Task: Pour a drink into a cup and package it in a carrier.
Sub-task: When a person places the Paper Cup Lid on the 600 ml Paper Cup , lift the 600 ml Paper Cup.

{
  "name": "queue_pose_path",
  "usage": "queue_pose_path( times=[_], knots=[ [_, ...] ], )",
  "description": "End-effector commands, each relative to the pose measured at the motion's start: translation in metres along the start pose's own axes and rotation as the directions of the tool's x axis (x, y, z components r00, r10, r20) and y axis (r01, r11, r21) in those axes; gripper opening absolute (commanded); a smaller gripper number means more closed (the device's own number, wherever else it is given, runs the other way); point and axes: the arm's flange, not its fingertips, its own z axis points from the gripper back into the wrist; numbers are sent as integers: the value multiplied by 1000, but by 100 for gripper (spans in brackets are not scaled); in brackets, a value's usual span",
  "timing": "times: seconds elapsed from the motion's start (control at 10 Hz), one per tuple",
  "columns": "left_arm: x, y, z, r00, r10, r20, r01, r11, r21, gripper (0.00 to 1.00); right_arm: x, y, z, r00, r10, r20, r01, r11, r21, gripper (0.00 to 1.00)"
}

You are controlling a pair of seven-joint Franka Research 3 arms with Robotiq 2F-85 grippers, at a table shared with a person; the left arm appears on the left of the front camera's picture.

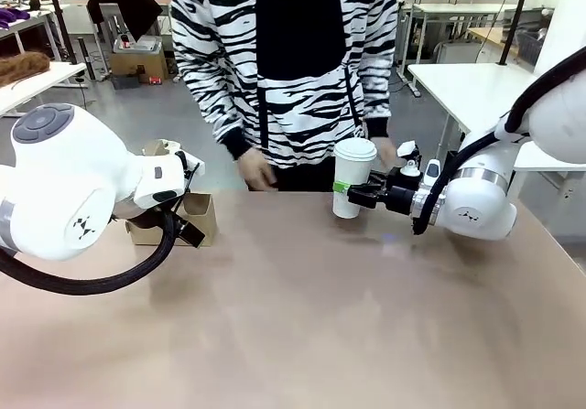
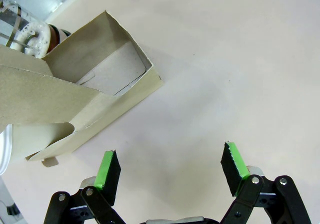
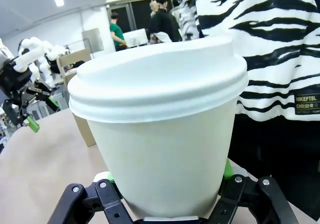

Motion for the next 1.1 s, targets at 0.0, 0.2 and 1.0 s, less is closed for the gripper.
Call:
queue_pose_path(
  times=[0.0,0.2,1.0],
  knots=[
    [0,0,0,1000,1,1,-1,1000,-2,100,4,2,-3,1000,-1,17,1,1000,-9,80],
    [0,0,0,1000,1,1,-1,1000,-2,100,4,2,-3,1000,-1,17,1,1000,-9,80],
    [0,0,0,1000,1,1,-1,1000,-2,100,29,9,11,1000,22,11,-22,1000,20,80]
  ],
)
